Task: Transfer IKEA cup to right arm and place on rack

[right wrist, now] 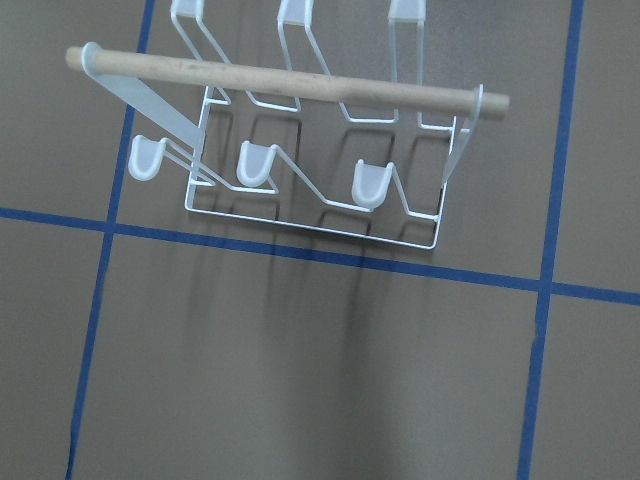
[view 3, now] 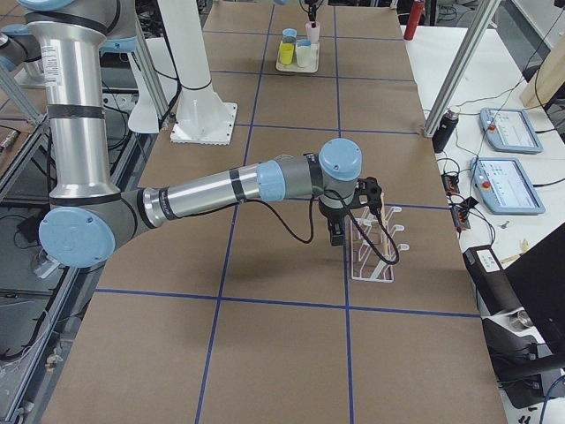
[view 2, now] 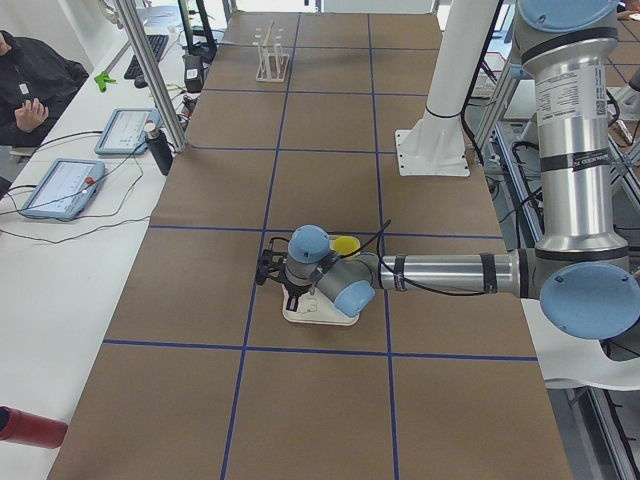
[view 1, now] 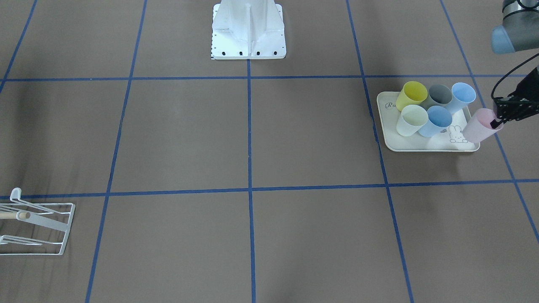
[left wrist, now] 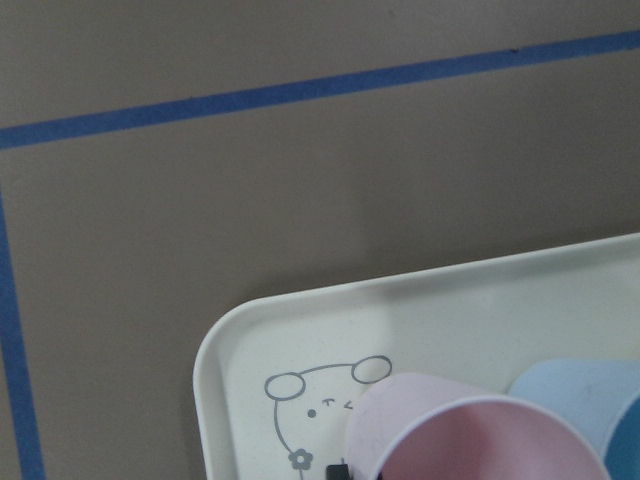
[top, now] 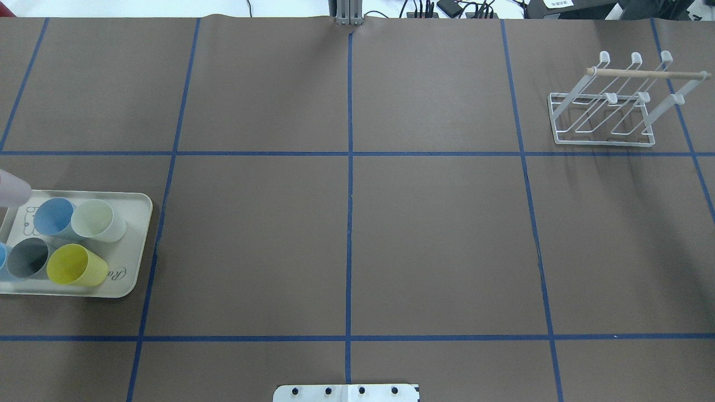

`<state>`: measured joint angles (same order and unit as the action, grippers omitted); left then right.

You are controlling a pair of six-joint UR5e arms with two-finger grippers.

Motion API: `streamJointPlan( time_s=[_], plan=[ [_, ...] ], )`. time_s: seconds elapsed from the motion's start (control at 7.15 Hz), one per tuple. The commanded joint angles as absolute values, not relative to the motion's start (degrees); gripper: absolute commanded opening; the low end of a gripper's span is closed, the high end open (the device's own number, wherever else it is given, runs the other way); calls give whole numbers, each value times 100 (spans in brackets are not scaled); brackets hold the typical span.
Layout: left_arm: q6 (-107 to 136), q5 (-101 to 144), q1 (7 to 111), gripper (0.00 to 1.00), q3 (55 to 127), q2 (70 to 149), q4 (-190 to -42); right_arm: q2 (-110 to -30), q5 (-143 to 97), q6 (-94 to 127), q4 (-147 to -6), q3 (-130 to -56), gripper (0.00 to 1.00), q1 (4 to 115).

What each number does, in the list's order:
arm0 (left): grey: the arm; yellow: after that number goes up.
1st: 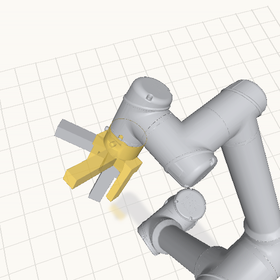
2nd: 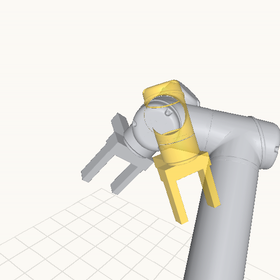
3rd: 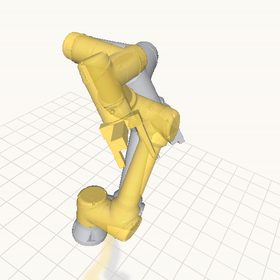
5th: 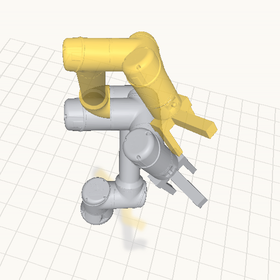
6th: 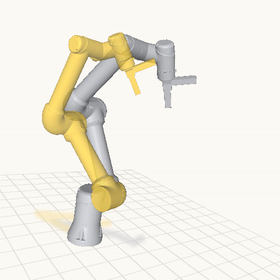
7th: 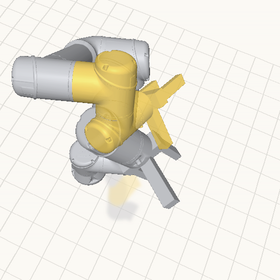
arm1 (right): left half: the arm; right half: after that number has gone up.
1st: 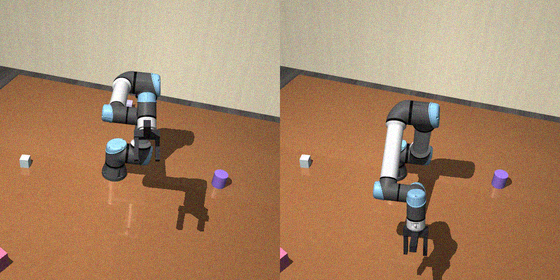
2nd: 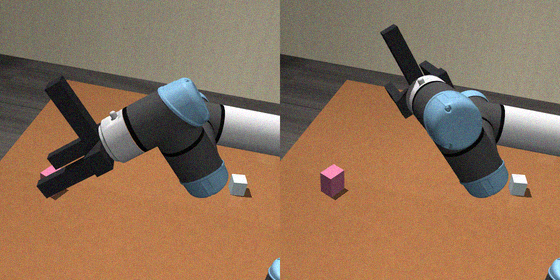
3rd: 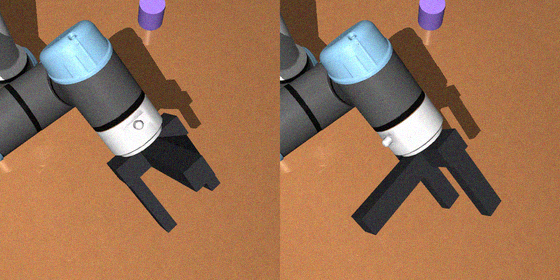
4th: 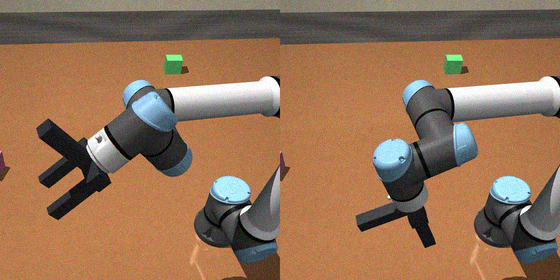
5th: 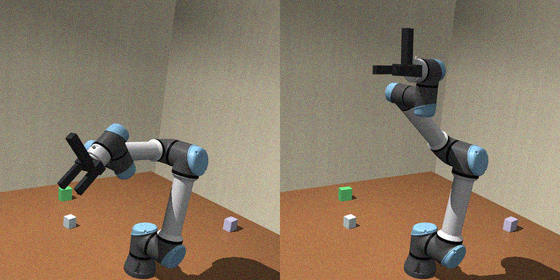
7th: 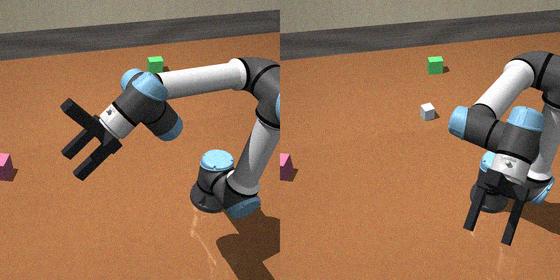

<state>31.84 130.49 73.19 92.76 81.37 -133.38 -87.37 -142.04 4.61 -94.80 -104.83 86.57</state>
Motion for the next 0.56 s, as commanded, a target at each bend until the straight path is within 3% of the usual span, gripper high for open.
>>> streamJointPlan(
  time_s=[0.0,0.42],
  plan=[
    [3260,13043,8215,0,9438,8305,-13333,-8474,-14212,1007,-9448,-10512,100,8649],
    [5004,12982,8253,0,9413,9401,-13324,-7466,-13907,1877,-9439,-10538,100,8360]
  ],
)
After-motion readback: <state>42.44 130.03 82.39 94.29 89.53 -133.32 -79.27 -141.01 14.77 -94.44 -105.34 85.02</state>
